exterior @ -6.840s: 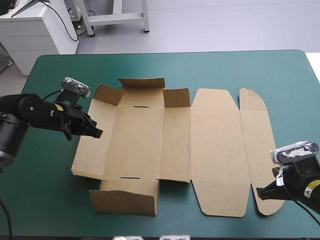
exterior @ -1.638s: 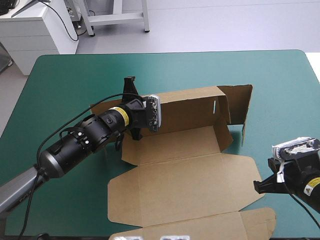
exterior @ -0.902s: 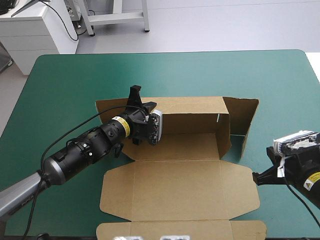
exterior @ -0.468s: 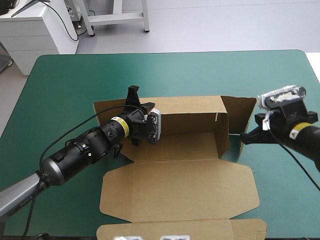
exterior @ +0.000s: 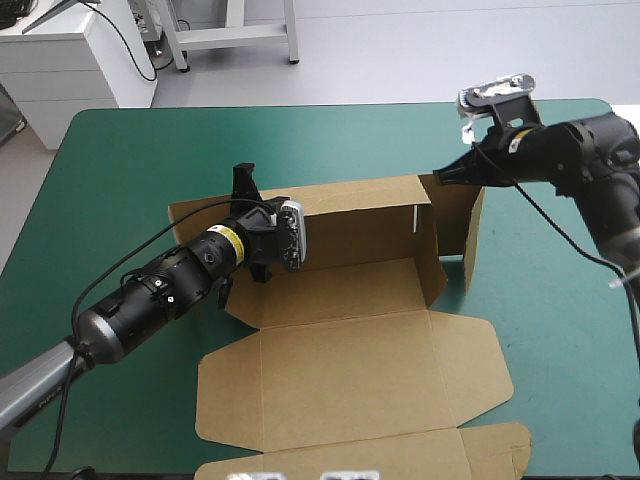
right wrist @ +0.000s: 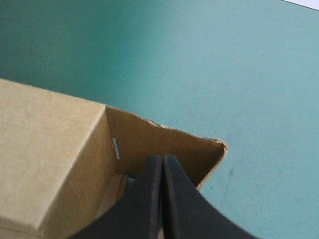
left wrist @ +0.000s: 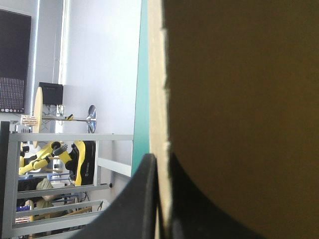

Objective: Fold the box

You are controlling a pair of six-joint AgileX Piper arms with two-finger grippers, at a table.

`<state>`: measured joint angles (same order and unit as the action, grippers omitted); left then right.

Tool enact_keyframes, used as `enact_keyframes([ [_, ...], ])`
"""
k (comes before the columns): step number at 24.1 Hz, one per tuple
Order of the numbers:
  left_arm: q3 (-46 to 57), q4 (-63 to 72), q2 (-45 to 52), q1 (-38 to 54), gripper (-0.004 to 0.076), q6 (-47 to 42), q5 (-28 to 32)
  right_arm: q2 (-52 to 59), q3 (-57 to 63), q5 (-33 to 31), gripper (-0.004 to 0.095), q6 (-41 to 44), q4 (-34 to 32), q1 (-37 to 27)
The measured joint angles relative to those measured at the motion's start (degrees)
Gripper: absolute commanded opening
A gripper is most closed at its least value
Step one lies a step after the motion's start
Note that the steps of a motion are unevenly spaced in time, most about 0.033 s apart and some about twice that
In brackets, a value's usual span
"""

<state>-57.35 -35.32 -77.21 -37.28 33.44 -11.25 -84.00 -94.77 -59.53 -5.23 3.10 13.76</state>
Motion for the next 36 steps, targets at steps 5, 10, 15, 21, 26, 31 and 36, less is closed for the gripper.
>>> enact_keyframes([
  [5, 0.0, -0.1, 0.0, 0.0, -0.0008, 0.0, 0.1, -7.9, -8.5, -2.7, -0.0019, 2.0, 0.4, 0.0],
  [10, 0.0, -0.1, 0.0, 0.0, -0.0008, 0.0, 0.2, -17.7, -17.7, -8.7, -0.0020, 3.7, -0.6, -0.1],
  [15, 0.0, -0.1, 0.0, 0.0, -0.0008, 0.0, 0.1, -21.6, -19.3, -11.9, -0.0019, 4.0, 1.5, -3.1],
  [21, 0.0, -1.2, -0.9, 0.0, -0.0008, 0.1, 0.5, -21.8, -15.7, -11.9, -0.0019, 3.0, 4.0, -5.5],
  [26, -0.1, -2.4, -1.3, 0.1, -0.0008, 0.1, 0.9, -21.8, -14.2, -11.9, -0.0020, 2.1, 5.6, -5.5],
  [31, -0.1, -2.4, -1.5, 0.2, -0.0008, 0.1, 1.0, -21.7, -13.7, -11.8, -0.0019, 1.5, 6.5, -5.5],
  [36, -0.1, -2.6, -2.0, 0.3, -0.0008, 0.1, 0.9, -20.4, -13.7, -11.8, -0.0019, 1.3, 8.7, -5.5],
])
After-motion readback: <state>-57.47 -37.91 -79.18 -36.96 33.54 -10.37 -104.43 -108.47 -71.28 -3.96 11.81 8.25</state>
